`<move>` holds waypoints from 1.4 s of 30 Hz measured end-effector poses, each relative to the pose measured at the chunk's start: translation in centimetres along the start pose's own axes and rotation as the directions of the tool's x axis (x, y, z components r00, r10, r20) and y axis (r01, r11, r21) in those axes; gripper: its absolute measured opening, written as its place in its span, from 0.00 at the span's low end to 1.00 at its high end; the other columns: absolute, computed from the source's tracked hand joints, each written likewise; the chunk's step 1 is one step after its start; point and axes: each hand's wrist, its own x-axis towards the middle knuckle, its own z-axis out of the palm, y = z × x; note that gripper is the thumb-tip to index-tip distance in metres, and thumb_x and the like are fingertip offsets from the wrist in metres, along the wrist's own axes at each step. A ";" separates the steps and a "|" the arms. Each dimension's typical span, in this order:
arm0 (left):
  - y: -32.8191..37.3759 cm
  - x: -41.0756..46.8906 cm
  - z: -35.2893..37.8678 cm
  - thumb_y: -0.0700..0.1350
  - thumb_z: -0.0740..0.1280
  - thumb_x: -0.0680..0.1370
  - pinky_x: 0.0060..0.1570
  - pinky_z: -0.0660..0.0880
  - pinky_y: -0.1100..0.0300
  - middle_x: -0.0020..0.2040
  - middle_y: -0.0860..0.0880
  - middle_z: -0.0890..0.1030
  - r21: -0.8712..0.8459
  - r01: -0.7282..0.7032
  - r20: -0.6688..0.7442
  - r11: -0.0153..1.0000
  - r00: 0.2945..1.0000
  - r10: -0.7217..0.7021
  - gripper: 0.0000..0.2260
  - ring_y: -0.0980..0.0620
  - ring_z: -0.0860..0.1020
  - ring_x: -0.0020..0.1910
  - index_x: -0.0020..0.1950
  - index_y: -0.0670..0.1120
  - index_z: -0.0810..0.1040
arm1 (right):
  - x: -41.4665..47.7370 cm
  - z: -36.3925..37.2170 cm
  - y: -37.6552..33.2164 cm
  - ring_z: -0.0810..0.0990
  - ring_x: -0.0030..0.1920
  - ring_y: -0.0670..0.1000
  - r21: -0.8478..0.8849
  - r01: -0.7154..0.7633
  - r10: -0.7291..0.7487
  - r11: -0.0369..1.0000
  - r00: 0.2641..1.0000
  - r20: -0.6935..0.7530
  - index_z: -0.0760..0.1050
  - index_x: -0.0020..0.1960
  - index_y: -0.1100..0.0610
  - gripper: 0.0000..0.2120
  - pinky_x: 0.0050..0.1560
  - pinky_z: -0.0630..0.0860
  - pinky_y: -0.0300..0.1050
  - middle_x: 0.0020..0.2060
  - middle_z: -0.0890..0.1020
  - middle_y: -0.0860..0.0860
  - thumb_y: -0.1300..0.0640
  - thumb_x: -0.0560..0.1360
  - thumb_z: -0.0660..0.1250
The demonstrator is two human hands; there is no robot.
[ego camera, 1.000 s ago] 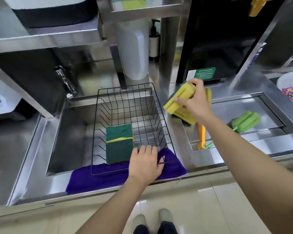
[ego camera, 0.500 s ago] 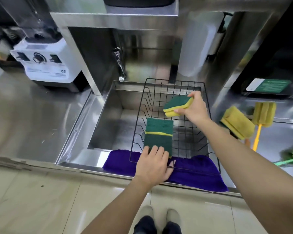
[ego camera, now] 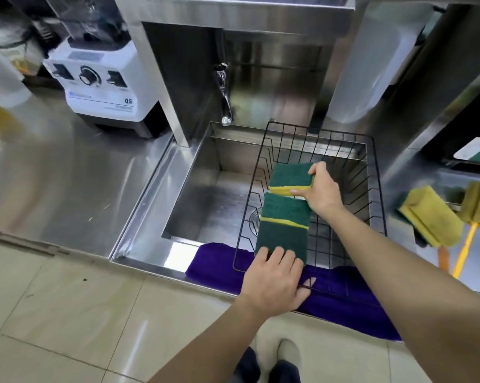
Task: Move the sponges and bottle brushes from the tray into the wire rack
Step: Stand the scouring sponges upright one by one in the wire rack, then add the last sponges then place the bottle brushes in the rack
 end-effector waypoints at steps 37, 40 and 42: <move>7.9 3.5 -0.1 0.67 0.53 0.72 0.43 0.74 0.54 0.37 0.49 0.80 -0.063 -0.131 0.257 0.989 0.956 0.143 0.27 0.49 0.76 0.36 0.44 0.46 0.78 | -4.0 -12.9 8.1 0.69 0.65 0.61 -0.331 -0.100 -0.007 0.938 0.952 -0.306 0.67 0.68 0.53 0.24 0.63 0.64 0.54 0.65 0.71 0.59 0.57 0.73 0.66; 9.2 3.6 0.4 0.66 0.53 0.73 0.40 0.73 0.53 0.35 0.49 0.79 -0.084 -0.150 0.262 0.985 0.951 0.167 0.25 0.47 0.76 0.34 0.41 0.45 0.76 | -5.4 -13.9 12.3 0.63 0.70 0.62 -0.371 -0.226 0.153 0.901 0.965 -0.215 0.63 0.71 0.46 0.28 0.67 0.60 0.58 0.71 0.64 0.59 0.48 0.73 0.66; 8.9 3.4 0.6 0.66 0.54 0.73 0.39 0.72 0.53 0.35 0.48 0.79 -0.080 -0.136 0.262 0.988 0.953 0.152 0.25 0.46 0.76 0.34 0.40 0.45 0.75 | -5.7 -13.7 13.4 0.64 0.70 0.63 -0.360 -0.250 0.211 0.899 0.967 -0.144 0.63 0.70 0.46 0.28 0.68 0.60 0.58 0.71 0.63 0.60 0.45 0.72 0.67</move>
